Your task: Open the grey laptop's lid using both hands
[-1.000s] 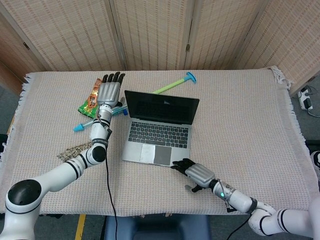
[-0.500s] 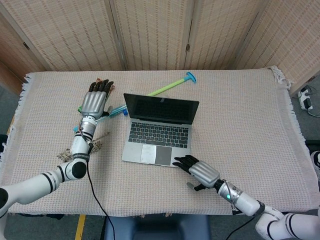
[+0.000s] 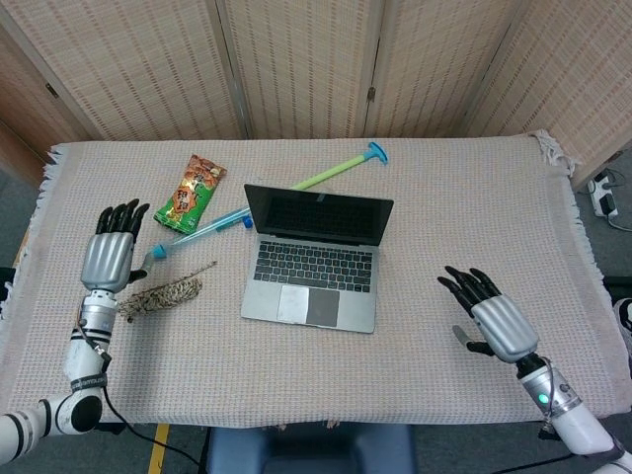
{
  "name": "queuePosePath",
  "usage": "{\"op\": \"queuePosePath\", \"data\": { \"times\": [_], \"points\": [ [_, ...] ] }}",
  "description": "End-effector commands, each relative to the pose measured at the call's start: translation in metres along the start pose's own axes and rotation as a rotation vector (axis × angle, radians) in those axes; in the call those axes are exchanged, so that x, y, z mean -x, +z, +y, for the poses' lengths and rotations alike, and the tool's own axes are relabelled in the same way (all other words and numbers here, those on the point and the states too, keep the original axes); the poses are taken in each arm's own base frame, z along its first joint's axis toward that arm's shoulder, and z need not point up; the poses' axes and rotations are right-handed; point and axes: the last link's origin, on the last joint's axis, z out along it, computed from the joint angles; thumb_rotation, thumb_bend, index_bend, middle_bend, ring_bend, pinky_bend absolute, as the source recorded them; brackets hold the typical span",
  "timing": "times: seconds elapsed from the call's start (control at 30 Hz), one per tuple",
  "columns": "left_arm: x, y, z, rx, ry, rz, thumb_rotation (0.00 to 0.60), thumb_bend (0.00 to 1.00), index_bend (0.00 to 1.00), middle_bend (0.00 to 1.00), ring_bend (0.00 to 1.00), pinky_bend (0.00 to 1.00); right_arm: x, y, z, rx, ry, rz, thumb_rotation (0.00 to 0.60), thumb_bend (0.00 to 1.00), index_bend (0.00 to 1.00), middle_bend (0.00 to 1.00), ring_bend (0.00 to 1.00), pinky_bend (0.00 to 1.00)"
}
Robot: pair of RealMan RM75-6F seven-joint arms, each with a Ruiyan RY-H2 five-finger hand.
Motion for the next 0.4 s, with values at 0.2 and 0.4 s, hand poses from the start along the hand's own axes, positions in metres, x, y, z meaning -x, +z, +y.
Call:
{"op": "queuePosePath", "data": {
  "times": [0.2,0.4],
  "points": [
    [-0.003,-0.098,-0.050,-0.093,-0.016,0.026,0.600,0.44,0.11,0.07,0.00,0.00,-0.016,-0.044,0.030,0.147,0.006,0.105,0.600,0.47,0.00,0.00,0.08,0.00],
    [-0.006,-0.137,-0.055,-0.129,-0.021,0.048,0.600,0.44,0.11,0.07,0.00,0.00,-0.011,-0.061,0.031,0.174,0.004,0.158,0.600,0.47,0.00,0.00,0.08,0.00]
  ]
}}
